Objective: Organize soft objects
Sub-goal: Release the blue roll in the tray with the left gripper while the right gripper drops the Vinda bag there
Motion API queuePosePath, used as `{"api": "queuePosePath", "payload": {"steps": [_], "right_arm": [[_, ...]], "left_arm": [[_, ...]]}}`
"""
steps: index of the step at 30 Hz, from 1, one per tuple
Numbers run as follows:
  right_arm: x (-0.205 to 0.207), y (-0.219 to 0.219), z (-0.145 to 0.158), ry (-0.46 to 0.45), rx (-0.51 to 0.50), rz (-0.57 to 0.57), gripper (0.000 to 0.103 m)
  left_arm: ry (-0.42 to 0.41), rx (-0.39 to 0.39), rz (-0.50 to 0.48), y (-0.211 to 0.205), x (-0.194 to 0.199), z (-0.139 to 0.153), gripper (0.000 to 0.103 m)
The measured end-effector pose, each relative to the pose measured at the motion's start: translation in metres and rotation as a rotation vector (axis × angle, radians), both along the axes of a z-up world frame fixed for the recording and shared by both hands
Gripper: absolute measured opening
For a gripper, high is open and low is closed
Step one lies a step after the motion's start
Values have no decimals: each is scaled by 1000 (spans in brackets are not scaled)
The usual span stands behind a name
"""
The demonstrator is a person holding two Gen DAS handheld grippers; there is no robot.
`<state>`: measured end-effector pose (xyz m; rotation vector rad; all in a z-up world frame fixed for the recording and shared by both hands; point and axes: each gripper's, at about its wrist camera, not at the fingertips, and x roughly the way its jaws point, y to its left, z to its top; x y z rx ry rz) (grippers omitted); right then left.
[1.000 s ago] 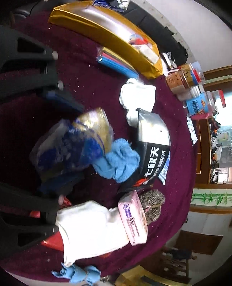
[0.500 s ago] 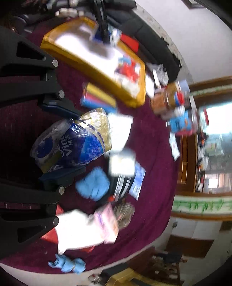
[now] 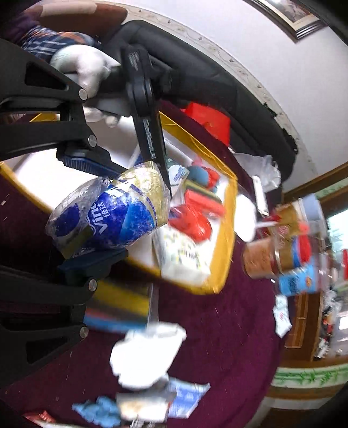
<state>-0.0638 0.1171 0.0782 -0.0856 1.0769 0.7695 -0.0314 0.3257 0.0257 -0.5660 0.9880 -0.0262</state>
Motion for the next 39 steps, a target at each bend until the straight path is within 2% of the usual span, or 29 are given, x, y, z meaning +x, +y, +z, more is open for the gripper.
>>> {"api": "queuePosePath", "payload": {"steps": [6,11,16,18,20,21,23,26,30,35,39], "right_arm": [[20,35,-27,90,-41,2,51],[35,52,-40,67,-117,-20,51],[46,68,-43,-50,-215,-33,53],[49,69,-44,-64,-217,-31,55],[49,65,-43,-40,-178,-31,57],[48,60,-40,-18,-146,-34,58],[44,46,-32,0,-84,-42,65],[29,15,-14,-27,-13,-53,70],[10,-28,3,-110,2,-96,70],[-9,-101,14,-228,-16,-195,75],[-8,-161,12,-237,-11,-307,75]], "left_arm": [[-140,-103,101,35,-48,25,66],[-217,-154,144,52,-82,33,68],[-238,-166,142,49,-97,36,73],[-239,-172,137,45,-99,37,74],[-239,-163,128,42,-103,39,76],[-242,-159,127,40,-104,39,76],[-247,-149,122,35,-105,40,77],[-246,-131,118,28,-108,41,78],[-250,-127,87,13,-111,44,79],[-284,-80,9,-21,-116,56,80],[-272,-59,-44,-52,-113,57,80]]}}
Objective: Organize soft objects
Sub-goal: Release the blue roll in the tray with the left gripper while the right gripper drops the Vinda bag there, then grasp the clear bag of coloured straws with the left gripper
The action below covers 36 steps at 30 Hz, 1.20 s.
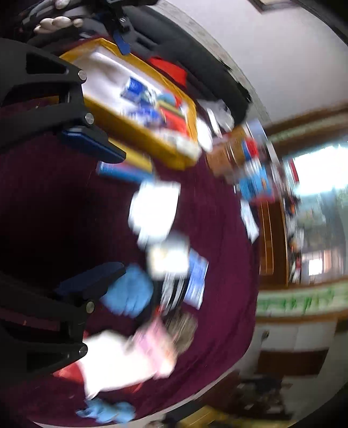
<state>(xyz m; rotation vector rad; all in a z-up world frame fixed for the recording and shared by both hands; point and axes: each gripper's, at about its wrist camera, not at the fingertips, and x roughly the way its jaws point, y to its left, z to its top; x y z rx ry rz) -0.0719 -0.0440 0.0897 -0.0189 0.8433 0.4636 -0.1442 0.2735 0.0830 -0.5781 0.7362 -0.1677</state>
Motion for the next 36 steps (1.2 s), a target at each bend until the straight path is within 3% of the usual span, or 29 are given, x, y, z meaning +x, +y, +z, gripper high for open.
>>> {"api": "queuePosePath", "payload": {"steps": [6,13,16,20,26,31,36], "right_arm": [[0,-79,-12,18,55,-149,75],[22,-122,-7,3,140,-222,76],[44,-121,-8,34,193,-211,77],[74,-94,-28,150,226,-121,77],[86,-75,-53,138,135,-133,77],[80,-74,-59,168,184,-48,79],[78,-79,-59,180,221,-50,79]], "left_arm": [[20,60,-91,-51,9,2,80],[65,95,-177,-99,19,-4,80],[88,100,-201,-115,24,-8,80],[89,118,-216,-127,25,-8,80],[118,141,-205,-128,33,-15,80],[136,197,-208,-139,50,-19,80],[161,291,-222,-158,81,-27,80]]}}
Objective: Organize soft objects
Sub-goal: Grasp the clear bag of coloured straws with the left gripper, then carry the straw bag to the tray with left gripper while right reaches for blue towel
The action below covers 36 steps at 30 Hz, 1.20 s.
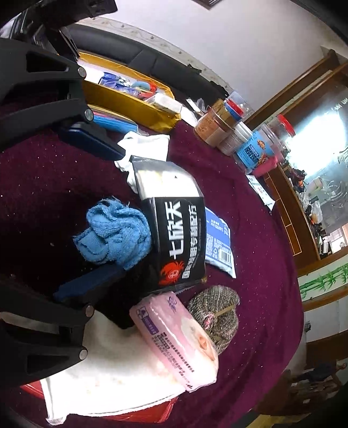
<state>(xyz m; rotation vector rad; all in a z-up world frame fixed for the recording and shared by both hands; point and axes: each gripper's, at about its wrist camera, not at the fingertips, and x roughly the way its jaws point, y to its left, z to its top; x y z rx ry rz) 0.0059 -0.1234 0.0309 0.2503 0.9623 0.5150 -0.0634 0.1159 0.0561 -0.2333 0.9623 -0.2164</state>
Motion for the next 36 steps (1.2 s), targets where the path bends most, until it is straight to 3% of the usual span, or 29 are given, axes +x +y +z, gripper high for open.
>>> {"api": "queuePosePath", "payload": {"steps": [4,9,13,15,16,17,20,29,36], "right_arm": [[-1,-4,0,3,4,-16,79],[-2,2,1,-8,-22,-6,79],[-3,7,1,-16,-51,5,79],[-4,9,0,-19,-63,6,79],[-4,9,0,-20,-67,6,79],[-4,8,0,-22,-69,4,79],[-3,7,-1,-21,-72,-1,79],[-2,11,-6,-21,-112,-6,79],[1,17,-10,-40,-160,-20,79]], "left_arm": [[51,80,-18,-12,29,-13,80],[78,224,59,-8,56,-29,80],[58,305,43,-18,67,-38,81],[42,282,13,-22,67,-39,79],[23,283,12,-22,65,-37,72],[6,289,5,-23,63,-35,45],[-4,220,-9,-16,56,-29,36],[-14,105,-43,-15,35,-18,31],[19,90,-52,-22,28,-28,31]]}}
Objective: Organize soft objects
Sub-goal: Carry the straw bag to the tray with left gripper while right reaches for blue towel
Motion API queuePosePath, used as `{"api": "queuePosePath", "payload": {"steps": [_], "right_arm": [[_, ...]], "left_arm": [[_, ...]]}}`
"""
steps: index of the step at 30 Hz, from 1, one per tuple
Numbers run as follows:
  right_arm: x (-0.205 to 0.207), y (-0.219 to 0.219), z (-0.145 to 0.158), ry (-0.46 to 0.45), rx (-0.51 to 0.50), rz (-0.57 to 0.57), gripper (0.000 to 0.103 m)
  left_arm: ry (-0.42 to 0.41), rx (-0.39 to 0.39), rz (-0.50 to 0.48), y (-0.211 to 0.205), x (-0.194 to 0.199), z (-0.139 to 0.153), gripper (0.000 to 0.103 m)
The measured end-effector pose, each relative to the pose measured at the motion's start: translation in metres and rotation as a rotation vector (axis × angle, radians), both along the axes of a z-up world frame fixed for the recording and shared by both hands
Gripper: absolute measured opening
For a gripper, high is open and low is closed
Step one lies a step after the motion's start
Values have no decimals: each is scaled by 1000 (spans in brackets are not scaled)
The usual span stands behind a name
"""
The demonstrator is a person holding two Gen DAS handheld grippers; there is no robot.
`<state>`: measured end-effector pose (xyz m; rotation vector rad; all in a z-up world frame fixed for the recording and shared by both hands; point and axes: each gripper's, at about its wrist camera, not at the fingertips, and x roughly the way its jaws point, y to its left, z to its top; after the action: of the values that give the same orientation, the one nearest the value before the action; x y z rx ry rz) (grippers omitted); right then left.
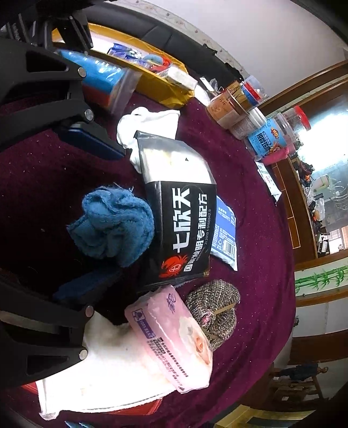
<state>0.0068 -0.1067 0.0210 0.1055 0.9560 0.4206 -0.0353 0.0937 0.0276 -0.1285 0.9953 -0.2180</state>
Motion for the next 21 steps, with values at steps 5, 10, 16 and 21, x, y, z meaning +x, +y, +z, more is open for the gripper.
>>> {"api": "queuePosePath", "payload": {"steps": [5,10,16,21], "right_arm": [[0,-1,0,-1,2,-2,79],[1,-2,-1,-5,3,-1,69],[3,-16,-2,5,43,-37,41],[2,-14,-2,-5,38,-36,40]], "left_arm": [[14,22,25,-10,18,-9,45],[-10,32,12,-16,18,-9,36],[-43,-18,10,-3,-2,3,34],[-74,-108,14,20,-30,23,34]]}}
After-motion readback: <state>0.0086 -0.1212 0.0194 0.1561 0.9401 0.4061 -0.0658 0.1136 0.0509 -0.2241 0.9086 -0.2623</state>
